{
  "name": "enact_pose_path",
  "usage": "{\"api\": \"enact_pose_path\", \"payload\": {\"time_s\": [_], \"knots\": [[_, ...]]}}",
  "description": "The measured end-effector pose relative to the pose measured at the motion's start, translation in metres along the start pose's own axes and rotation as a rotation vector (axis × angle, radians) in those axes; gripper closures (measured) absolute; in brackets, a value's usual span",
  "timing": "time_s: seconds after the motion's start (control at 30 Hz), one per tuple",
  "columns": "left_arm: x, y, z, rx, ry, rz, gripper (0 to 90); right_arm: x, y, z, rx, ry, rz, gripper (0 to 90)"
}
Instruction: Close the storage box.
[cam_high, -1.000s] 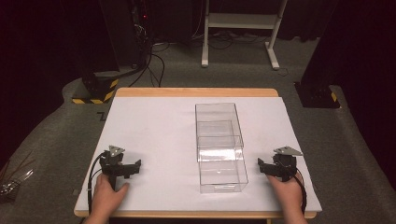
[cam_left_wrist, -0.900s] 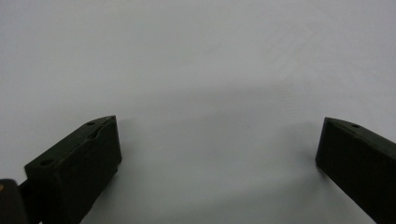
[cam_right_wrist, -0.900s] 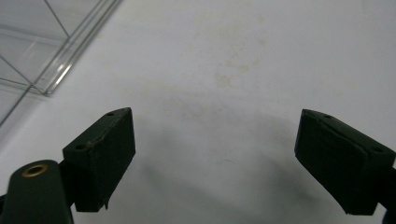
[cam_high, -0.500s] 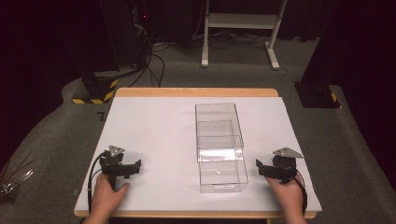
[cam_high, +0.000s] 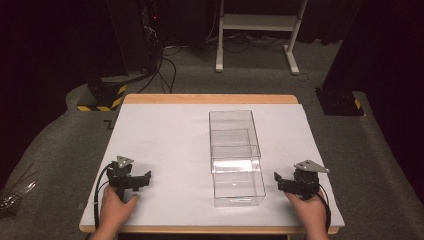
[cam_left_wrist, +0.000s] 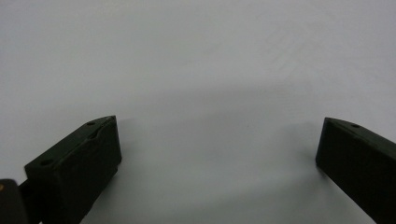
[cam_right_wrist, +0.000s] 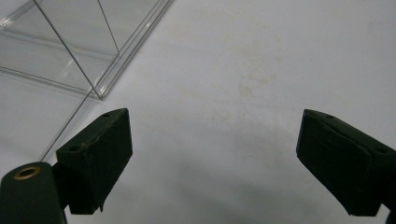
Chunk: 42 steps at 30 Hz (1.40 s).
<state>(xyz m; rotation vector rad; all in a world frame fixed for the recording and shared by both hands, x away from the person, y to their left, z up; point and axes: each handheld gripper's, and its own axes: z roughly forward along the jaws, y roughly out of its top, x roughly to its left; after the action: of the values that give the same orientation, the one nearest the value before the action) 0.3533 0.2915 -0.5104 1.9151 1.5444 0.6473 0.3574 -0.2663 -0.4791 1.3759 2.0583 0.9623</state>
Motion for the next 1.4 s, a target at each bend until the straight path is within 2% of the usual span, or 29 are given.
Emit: {"api": "enact_pose_path", "payload": {"time_s": [0.37, 1.03, 1.17, 1.33, 1.4], "knots": [[0.000, 0.000, 0.000, 0.000, 0.000, -0.001, 0.3, 0.005, -0.001, -0.013, -0.041, 0.013, 0.004, 9.9], [0.000, 0.000, 0.000, 0.000, -0.002, 0.000, 0.3, 0.022, 0.002, -0.035, -0.113, 0.051, -0.027, 10.2], [0.000, 0.000, 0.000, 0.000, -0.001, -0.001, 0.3, 0.021, 0.005, -0.038, -0.118, 0.060, -0.032, 10.2], [0.000, 0.000, 0.000, -0.001, -0.001, -0.001, 0.3, 0.020, 0.005, -0.039, -0.129, 0.073, -0.021, 10.2], [0.000, 0.000, 0.000, -0.001, -0.001, -0.001, 0.3, 0.022, 0.001, -0.039, -0.138, 0.089, -0.002, 10.2]]}}
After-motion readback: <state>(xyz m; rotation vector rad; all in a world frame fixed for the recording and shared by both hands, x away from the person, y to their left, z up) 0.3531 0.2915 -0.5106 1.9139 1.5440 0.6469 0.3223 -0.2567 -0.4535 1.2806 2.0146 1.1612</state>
